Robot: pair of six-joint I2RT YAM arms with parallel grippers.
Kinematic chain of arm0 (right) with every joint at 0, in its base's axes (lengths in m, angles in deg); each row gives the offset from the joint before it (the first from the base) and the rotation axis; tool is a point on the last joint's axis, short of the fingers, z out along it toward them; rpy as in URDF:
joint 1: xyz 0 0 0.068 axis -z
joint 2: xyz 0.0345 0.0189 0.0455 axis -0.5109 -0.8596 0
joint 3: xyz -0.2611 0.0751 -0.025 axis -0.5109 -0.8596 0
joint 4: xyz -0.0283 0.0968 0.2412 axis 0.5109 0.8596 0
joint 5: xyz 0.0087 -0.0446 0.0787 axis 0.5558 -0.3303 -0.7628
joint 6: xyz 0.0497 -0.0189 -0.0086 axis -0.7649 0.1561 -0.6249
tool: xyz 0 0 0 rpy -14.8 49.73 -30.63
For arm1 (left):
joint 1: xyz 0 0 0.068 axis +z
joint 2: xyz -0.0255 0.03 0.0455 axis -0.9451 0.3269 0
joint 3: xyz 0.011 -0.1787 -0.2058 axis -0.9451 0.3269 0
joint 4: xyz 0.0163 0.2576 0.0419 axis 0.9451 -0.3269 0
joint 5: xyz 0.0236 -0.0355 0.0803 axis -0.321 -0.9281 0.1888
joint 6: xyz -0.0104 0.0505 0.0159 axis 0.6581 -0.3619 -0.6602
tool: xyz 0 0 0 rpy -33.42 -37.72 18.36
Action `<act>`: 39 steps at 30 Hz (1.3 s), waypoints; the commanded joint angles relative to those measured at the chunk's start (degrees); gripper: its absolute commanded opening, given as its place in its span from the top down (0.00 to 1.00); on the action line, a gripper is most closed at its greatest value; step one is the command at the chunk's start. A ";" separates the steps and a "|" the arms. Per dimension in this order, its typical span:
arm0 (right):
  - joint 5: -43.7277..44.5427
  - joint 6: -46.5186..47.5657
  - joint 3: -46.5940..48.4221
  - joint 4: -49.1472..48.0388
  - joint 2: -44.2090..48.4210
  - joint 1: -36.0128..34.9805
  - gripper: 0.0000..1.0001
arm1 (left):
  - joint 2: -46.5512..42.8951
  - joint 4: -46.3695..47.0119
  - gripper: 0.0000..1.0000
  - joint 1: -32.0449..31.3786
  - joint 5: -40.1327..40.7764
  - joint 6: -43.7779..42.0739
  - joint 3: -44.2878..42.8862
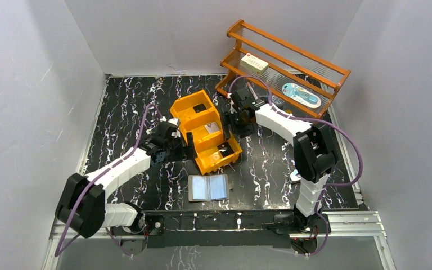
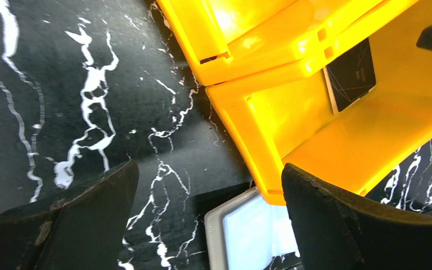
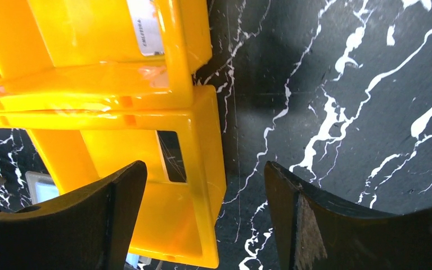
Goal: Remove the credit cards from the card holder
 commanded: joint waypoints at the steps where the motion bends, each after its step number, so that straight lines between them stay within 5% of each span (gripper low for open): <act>1: -0.71 -2.18 -2.32 -2.78 4.68 0.95 0.16 | 3.20 3.65 0.02 0.36 -5.92 6.10 -1.34; 4: -0.87 -1.32 -2.69 -1.91 4.47 1.78 0.16 | 6.47 10.59 0.10 0.30 -12.33 7.45 1.06; 7: -0.15 0.09 -3.85 -1.43 4.18 2.92 0.15 | 17.40 28.08 0.22 -1.39 -23.30 11.98 0.37; 10: -3.91 1.13 -4.15 -2.06 3.94 4.52 0.15 | 25.07 23.02 0.25 -5.43 -25.33 11.29 -8.43; 13: -6.96 1.50 -3.95 -2.17 3.46 4.82 0.15 | 18.08 23.50 0.21 -5.71 -18.74 11.98 -3.69; 22: 6.06 1.94 0.44 2.98 6.06 4.58 0.13 | 10.56 17.83 0.14 -3.62 -16.69 8.71 -0.73; 29: 3.55 6.26 2.63 1.30 8.91 0.46 0.16 | 12.80 18.10 0.16 -3.65 -14.83 9.00 -1.32; 36: 9.78 3.42 0.87 0.25 7.14 0.39 0.10 | 11.19 10.78 0.16 -2.10 -9.44 6.92 -2.39; 39: 12.09 3.00 1.13 0.30 4.89 0.70 0.09 | 11.54 14.34 0.16 -1.53 -12.69 7.07 -1.34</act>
